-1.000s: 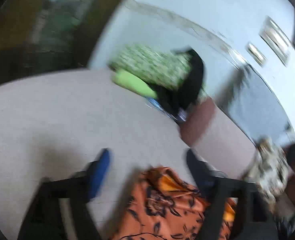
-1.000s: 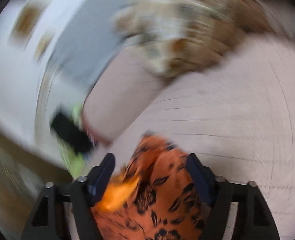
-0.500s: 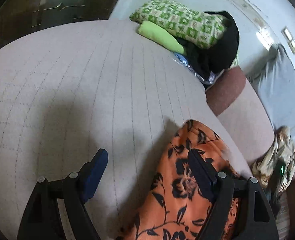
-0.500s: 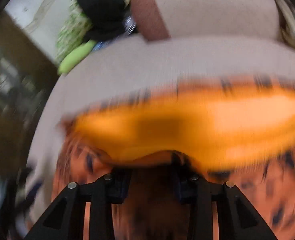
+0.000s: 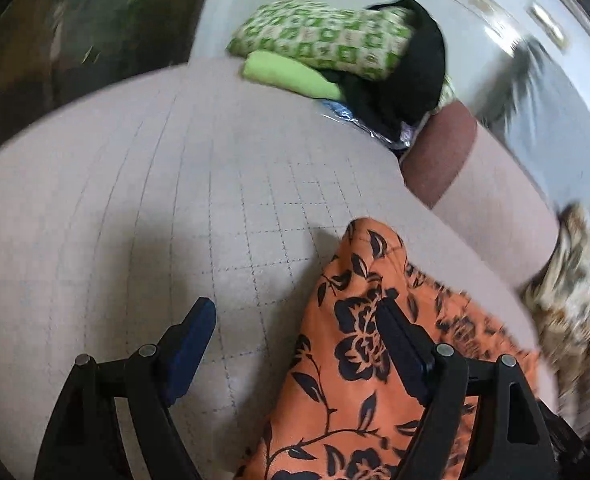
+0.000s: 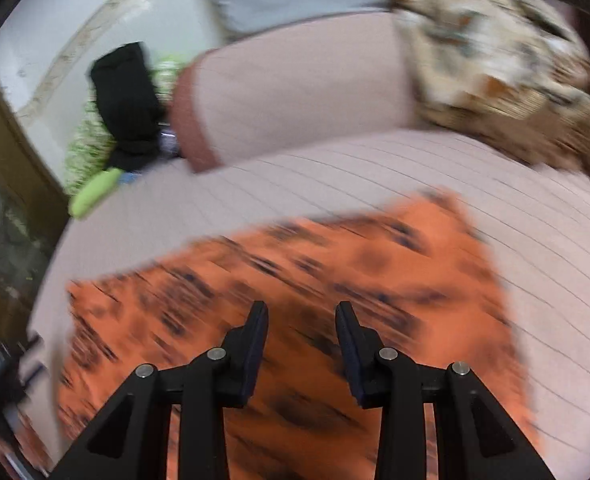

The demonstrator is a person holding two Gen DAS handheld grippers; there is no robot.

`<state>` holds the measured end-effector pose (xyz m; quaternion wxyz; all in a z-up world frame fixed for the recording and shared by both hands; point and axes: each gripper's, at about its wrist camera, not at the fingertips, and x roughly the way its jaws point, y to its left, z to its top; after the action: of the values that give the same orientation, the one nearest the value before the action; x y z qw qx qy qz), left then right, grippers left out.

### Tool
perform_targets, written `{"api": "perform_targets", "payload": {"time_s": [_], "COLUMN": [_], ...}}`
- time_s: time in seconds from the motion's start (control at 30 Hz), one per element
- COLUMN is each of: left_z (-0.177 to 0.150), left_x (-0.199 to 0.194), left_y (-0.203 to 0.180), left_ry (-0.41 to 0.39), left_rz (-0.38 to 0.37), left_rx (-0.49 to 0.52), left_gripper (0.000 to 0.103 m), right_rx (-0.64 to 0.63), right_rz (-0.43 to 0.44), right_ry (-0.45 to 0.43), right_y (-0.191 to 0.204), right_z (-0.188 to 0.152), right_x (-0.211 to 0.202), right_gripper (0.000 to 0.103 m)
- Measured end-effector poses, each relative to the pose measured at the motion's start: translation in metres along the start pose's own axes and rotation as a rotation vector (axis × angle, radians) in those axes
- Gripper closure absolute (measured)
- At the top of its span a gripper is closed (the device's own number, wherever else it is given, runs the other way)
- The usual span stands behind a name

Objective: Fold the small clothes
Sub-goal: 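Grasp the folded blouse with the left gripper and fold it over again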

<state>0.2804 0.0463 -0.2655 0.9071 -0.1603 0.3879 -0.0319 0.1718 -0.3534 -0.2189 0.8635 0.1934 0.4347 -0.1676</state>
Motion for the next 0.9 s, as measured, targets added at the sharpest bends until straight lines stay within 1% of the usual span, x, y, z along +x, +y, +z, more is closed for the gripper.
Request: {"api": "perform_targets", "payload": {"time_s": [0.03, 0.07, 0.1, 0.13, 0.17, 0.2, 0.23, 0.27, 0.3, 0.33, 0.37, 0.43, 0.47, 0.5, 0.53, 0.57, 0.6, 0.63, 0.67, 0.7, 0.73, 0.8, 0.83, 0.87, 0.9], "left_z": [-0.003, -0.007, -0.011, -0.017, -0.021, -0.022, -0.024, -0.026, -0.028, -0.031, -0.039, -0.061, -0.071, -0.082, -0.089, -0.097, -0.102, -0.106, -0.109, -0.112, -0.115, -0.120, -0.121, -0.116, -0.112], "left_x": [0.008, 0.024, 0.039, 0.052, 0.047, 0.038, 0.023, 0.005, -0.006, -0.018, -0.030, -0.049, -0.052, -0.053, -0.052, -0.051, -0.051, -0.051, -0.049, -0.046, -0.038, -0.026, -0.020, -0.015, -0.014], "left_y": [-0.005, -0.008, -0.008, -0.005, 0.001, 0.003, 0.006, 0.011, 0.015, 0.022, 0.031, 0.051, 0.056, 0.060, 0.058, 0.051, 0.042, 0.031, 0.019, 0.012, 0.007, 0.008, 0.009, 0.010, 0.010], "left_ry": [0.022, 0.079, 0.143, 0.205, 0.194, 0.170, 0.138, 0.090, 0.060, 0.044, 0.034, 0.040, 0.061, 0.106, 0.144, 0.179, 0.193, 0.200, 0.205, 0.213, 0.236, 0.280, 0.278, 0.252, 0.233], "left_rz": [0.025, 0.059, 0.090, 0.120, 0.110, 0.109, 0.116, 0.106, 0.105, 0.109, 0.104, 0.061, 0.026, -0.044, -0.092, -0.154, -0.190, -0.206, -0.217, -0.230, -0.249, -0.258, -0.270, -0.293, -0.323], "left_rx": [0.035, 0.074, 0.095, 0.101, 0.087, 0.077, 0.066, 0.060, 0.050, 0.030, -0.003, -0.099, -0.141, -0.195, -0.220, -0.225, -0.204, -0.166, -0.128, -0.114, -0.127, -0.182, -0.223, -0.265, -0.303], "left_gripper": [0.018, 0.018, 0.018, 0.018, 0.018, 0.018, 0.018, 0.018, 0.018, 0.018, 0.018, 0.018, 0.019, 0.019, 0.020, 0.029, 0.036, 0.052, 0.059, 0.059, 0.059, 0.054, 0.047, 0.034, 0.027], "right_rx": [0.029, 0.058, 0.086, 0.098, 0.104, 0.115, 0.134, 0.164, 0.187, 0.197, 0.191, 0.187, 0.198, 0.203, 0.197, 0.178, 0.150, 0.113, 0.094, 0.075, 0.058, 0.030, 0.016, 0.008, 0.002], "right_rz": [-0.051, -0.081, -0.074, -0.028, -0.031, -0.047, -0.021, 0.047, 0.091, 0.112, 0.112, 0.106, 0.142, 0.184, 0.227, 0.258, 0.272, 0.275, 0.275, 0.282, 0.289, 0.287, 0.287, 0.285, 0.280], "right_ry": [0.037, 0.089, 0.138, 0.118, 0.099, 0.117, 0.134, 0.120, 0.095, 0.068, 0.040, 0.012, 0.000, -0.008, -0.011, -0.008, -0.005, -0.002, 0.004, 0.017, 0.029, 0.035, 0.038, 0.041, 0.045], "right_y": [-0.024, -0.043, -0.060, -0.069, -0.073, -0.075, -0.078, -0.083, -0.085, -0.089, -0.090, -0.091, -0.087, -0.071, -0.065, -0.053, -0.038, -0.022, -0.009, 0.002, 0.013, 0.031, 0.039, 0.044, 0.048], "right_z": [-0.015, -0.028, -0.039, -0.045, -0.046, -0.046, -0.047, -0.049, -0.050, -0.054, -0.058, -0.060, -0.059, -0.058, -0.059, -0.058, -0.058, -0.059, -0.059, -0.060, -0.063, -0.068, -0.069, -0.070, -0.071], "right_x": [-0.001, 0.003, 0.006, -0.001, -0.015, -0.024, -0.033, -0.044, -0.053, -0.062, -0.070, -0.076, -0.077, -0.072, -0.072, -0.070, -0.066, -0.063, -0.057, -0.053, -0.049, -0.039, -0.034, -0.030, -0.025], "right_gripper": [0.064, 0.064, 0.067, 0.068, 0.068, 0.065, 0.065, 0.065, 0.065, 0.065, 0.065, 0.064, 0.064, 0.064, 0.065, 0.070, 0.078, 0.080, 0.080, 0.080, 0.080, 0.080, 0.080, 0.080, 0.080]}}
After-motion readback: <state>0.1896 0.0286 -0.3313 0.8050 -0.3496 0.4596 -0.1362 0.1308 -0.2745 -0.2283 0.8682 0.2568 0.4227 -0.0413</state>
